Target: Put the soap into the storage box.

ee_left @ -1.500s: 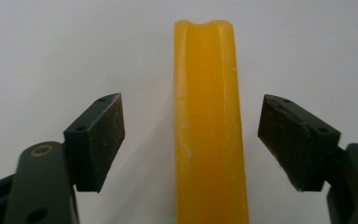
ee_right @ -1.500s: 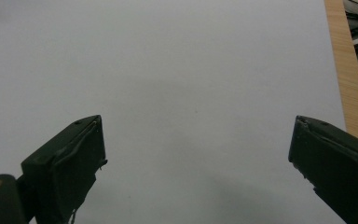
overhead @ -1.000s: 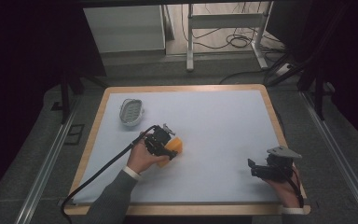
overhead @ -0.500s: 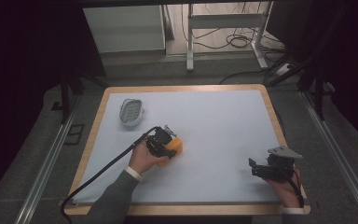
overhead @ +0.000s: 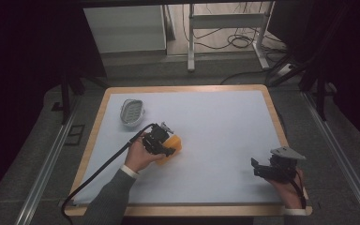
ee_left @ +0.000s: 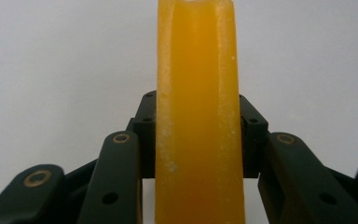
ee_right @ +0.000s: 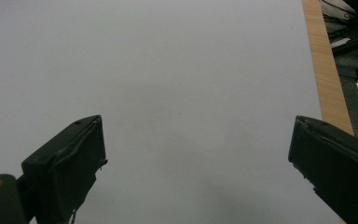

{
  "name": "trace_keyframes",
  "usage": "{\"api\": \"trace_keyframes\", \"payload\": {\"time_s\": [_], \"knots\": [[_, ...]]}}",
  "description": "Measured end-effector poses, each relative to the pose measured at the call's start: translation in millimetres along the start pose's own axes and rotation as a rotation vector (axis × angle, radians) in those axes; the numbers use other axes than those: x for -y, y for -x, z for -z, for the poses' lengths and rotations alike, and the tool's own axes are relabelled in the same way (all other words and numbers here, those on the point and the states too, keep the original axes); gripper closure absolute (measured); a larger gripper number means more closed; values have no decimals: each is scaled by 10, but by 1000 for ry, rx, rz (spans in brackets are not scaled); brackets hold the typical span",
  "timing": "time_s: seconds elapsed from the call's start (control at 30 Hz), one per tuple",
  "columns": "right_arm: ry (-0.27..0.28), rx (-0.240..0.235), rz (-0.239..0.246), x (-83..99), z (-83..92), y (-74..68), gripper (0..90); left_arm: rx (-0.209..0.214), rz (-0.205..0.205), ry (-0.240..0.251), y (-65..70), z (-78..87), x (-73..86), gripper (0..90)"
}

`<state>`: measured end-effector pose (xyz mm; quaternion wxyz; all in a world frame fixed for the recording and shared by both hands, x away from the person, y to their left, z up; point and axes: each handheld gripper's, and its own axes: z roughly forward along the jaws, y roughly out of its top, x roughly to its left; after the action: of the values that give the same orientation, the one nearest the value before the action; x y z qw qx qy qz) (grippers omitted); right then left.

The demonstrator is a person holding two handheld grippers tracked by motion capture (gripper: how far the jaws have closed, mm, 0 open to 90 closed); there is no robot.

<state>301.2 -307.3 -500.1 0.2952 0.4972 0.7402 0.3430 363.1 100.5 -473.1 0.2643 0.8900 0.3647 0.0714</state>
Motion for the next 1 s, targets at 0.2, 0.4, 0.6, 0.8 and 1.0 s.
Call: {"api": "trace_keyframes", "payload": {"time_s": [0.2,0.4,0.6,0.8,1.0], "knots": [[-3,0,-2,4,-5,2,39,-16,4,38,-50,144,-2,611],[0,0,-4,2,1,5,39,-27,12,48,-102,219,-1,611],[-1,1,-6,6,-2,14,39,-45,26,91,-150,326,-2,611],[-2,1,-7,8,-1,23,39,-50,30,95,-209,399,2,612],[-6,3,-14,12,-4,26,39,-64,43,115,-252,449,3,612]]}}
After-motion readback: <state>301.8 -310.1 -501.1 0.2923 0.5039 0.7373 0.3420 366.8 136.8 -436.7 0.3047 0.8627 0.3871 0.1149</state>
